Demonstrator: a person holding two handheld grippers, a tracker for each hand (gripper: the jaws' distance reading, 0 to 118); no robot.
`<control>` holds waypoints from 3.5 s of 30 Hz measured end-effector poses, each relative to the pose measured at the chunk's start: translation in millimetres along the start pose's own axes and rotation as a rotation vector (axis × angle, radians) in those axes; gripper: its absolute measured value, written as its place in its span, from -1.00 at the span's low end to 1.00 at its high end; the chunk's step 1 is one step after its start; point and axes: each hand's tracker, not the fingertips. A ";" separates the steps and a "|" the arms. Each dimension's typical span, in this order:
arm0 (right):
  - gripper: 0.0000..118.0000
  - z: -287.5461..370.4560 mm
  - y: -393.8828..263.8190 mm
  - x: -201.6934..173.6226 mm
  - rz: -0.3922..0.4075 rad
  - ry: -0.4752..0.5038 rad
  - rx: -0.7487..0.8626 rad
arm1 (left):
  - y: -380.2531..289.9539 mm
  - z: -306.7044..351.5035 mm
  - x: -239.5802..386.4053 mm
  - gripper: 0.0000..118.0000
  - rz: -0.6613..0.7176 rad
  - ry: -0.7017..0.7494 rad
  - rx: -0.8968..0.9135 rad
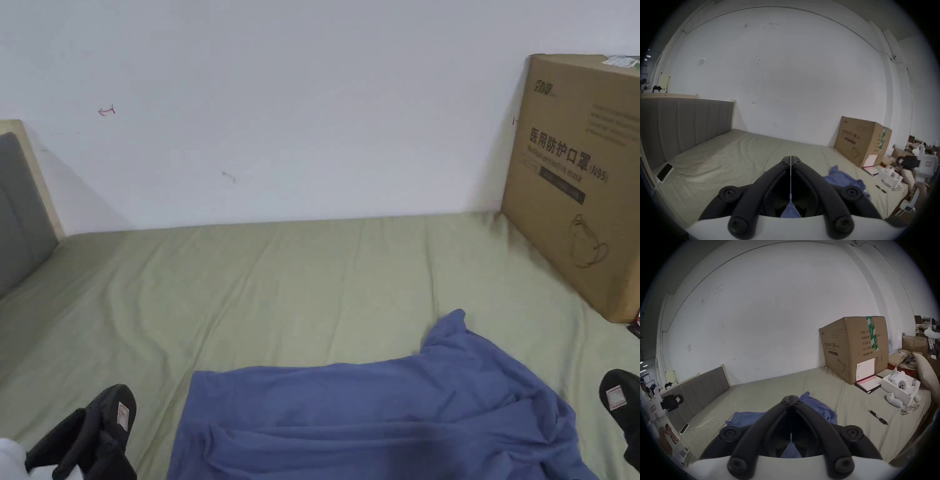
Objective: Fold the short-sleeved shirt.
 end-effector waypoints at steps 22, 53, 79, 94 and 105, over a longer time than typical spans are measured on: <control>-0.97 -30.8 -19.1 42.9 -0.214 -0.080 -0.196 | -195.2 -231.6 -93.4 1.00 -0.035 0.168 -1.149; -0.88 -147.8 -69.3 149.9 -0.062 -0.090 -0.928 | -102.0 -161.9 -65.8 -0.96 -0.037 0.128 -0.913; 0.97 -18.2 -72.2 141.2 -0.239 -0.167 -1.032 | -107.7 -42.7 -103.0 0.88 0.364 0.062 -1.086; -0.14 27.5 24.0 -7.0 0.020 0.074 0.009 | 15.4 -1.7 35.3 -0.77 -0.077 -0.031 -0.079; -0.99 -53.3 7.1 40.1 -0.258 0.173 -0.117 | -2.3 -155.9 -35.2 -1.00 0.054 -0.032 -0.718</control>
